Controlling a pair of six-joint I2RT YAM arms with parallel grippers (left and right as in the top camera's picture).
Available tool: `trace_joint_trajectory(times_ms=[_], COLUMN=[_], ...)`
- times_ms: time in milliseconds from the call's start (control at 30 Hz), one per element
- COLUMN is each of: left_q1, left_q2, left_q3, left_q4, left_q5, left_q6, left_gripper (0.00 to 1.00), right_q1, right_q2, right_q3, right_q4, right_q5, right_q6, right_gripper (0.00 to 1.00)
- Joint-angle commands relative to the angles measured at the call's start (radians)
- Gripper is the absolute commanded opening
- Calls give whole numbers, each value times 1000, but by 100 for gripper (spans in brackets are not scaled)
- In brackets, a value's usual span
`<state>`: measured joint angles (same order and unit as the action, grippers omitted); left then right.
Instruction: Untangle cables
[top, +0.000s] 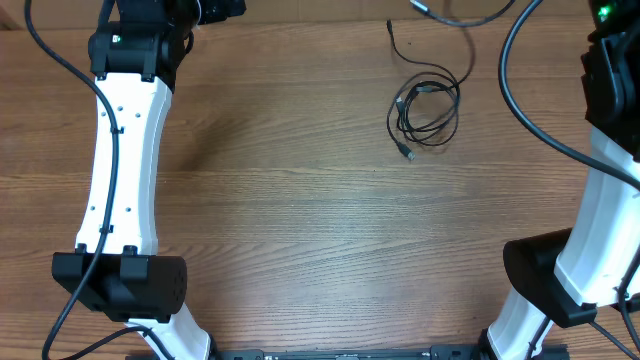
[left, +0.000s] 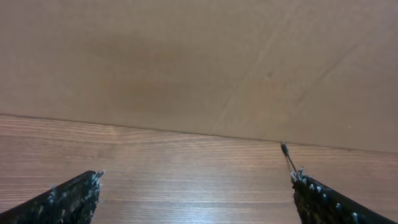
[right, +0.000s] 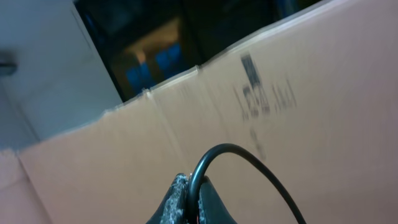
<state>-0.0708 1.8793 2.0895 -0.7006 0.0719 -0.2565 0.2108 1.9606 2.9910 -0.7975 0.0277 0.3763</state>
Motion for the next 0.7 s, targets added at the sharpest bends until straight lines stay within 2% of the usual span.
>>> trace_joint_trajectory(times_ms=[0,200,300,367,533,667], left_q1=[-17,-50,-68,-81,-87,-87], left_q2=[-2,21,36,48,59,61], left_q3=[23,23,23,23,23,23], left_q4=[-3,-11,-28,-33,-22,-10], left_q5=[74,174,184,184,183,183], left_q6=[-14,-13,-13,-13,-14,-14], left_gripper=[100,100,100,100,100,100], right_q1=[3,3,3,2,-51,-167], right_q2=[-44,-47,-50,-51,-51,-50], right_q3=[22,22,22,21,7,-20], right_q4=[75,200,219,200,127,18], right_q5=[23,60,219,433,776,853], right_q6=[-64,-152,-226,-318,-459,-484], right_gripper=[4,4,4,4,4,4])
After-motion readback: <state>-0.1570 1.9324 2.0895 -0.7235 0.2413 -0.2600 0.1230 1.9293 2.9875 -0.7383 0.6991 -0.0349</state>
